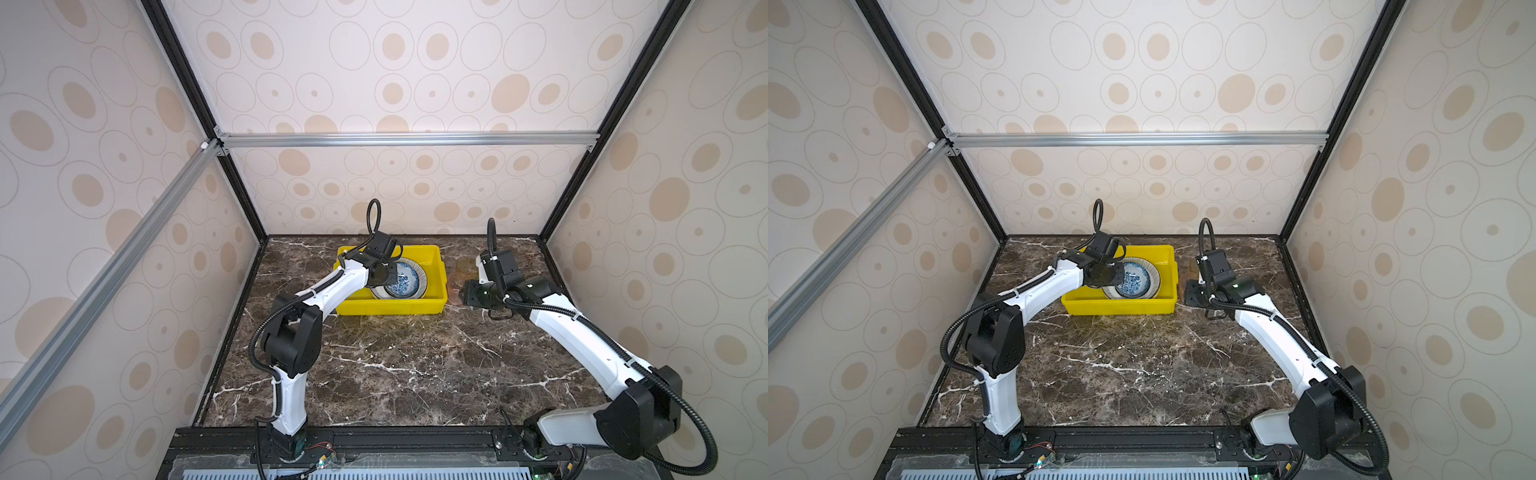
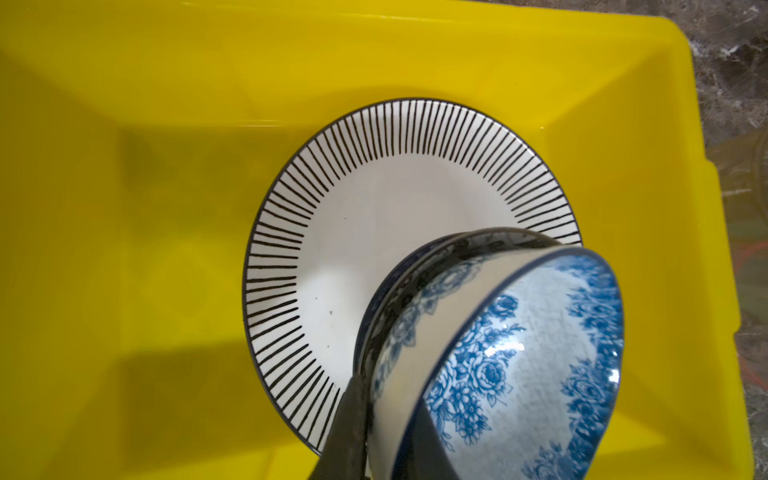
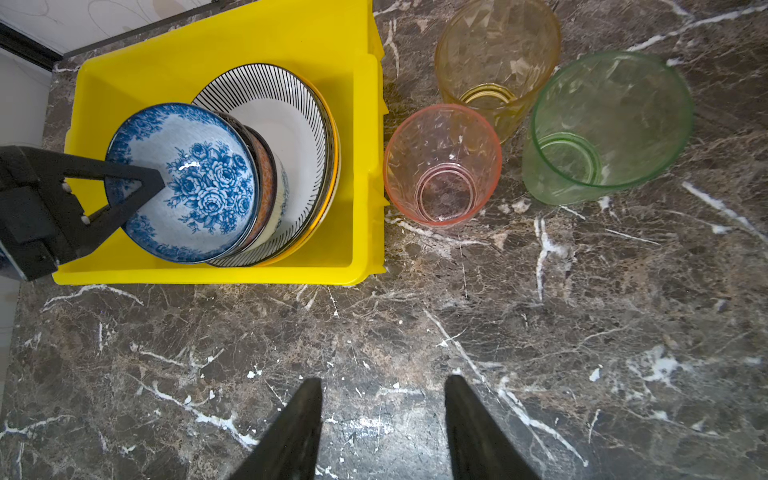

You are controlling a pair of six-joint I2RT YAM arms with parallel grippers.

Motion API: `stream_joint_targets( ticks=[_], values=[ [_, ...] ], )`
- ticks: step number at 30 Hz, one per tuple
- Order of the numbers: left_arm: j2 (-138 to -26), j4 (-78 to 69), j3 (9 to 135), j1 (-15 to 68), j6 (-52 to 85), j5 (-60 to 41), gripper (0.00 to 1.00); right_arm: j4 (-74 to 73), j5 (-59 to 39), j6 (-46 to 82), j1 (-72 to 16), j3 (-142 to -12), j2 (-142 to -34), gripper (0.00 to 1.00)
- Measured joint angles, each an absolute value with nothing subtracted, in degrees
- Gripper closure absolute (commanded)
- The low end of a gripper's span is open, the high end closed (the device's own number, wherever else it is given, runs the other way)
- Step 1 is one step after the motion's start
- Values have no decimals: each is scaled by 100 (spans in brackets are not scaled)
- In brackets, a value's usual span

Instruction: Place the mixed dishes into the plastic bin

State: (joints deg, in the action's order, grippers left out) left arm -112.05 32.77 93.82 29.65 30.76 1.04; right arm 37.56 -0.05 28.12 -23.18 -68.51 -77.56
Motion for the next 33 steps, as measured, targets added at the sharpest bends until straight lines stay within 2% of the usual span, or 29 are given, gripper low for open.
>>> stream_joint_targets(
  ticks=[3, 11, 18, 28, 33],
  values=[
    [-11205, 3347, 9384, 2965, 3063, 126, 87, 3728, -5, 2810, -2318, -6803, -7719, 49],
    [-11207, 3400, 9397, 2965, 3061, 93, 78, 3682, -5, 2808, -2318, -6753, -7671, 49],
    [-11251, 3518, 9620, 2974, 3061, 58, 76, 3680, -5, 2803, -2318, -6748, -7671, 49],
    [-11251, 3649, 9710, 2974, 3037, 161, 87, 3675, -5, 2786, -2318, -6748, -7671, 49],
    [-11251, 3621, 9612, 2976, 3039, 167, 88, 3662, 12, 2773, -2318, -6748, -7671, 49]
  ],
)
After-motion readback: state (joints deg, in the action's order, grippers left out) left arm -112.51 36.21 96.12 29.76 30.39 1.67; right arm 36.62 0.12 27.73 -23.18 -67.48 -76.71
